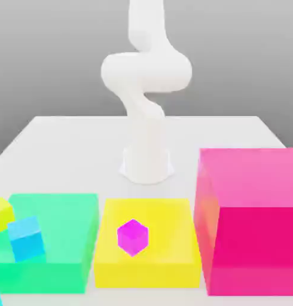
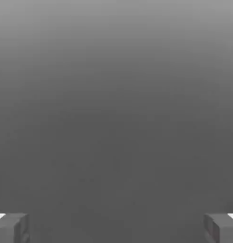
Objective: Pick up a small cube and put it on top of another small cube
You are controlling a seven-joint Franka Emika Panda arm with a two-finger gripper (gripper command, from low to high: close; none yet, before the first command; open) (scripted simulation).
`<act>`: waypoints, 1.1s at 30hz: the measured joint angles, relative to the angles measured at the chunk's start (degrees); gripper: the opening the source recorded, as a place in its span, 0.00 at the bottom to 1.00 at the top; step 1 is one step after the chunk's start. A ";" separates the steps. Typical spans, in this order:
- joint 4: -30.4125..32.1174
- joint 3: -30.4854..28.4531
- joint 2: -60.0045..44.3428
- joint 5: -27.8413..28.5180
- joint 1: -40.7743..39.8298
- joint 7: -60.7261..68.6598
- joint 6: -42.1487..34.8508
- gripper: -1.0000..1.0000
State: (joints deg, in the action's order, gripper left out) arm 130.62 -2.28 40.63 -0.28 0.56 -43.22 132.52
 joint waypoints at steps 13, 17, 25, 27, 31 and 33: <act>-6.05 -12.08 -27.12 -5.52 1.51 16.63 3.96 0.50; -7.93 -14.62 -35.58 -8.66 0.32 22.71 5.03 0.50; -11.67 -15.97 -52.43 -13.92 -4.79 34.11 7.19 0.50; -12.59 -16.00 -56.54 -14.63 -6.29 36.56 7.81 0.50; -14.37 -16.02 -64.56 -15.24 -9.41 40.91 9.18 0.50; -15.24 -16.01 -68.47 -15.13 -11.00 42.82 9.94 0.50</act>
State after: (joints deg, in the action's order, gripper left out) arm 115.38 -18.29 -27.83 -15.41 -10.44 -0.40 142.46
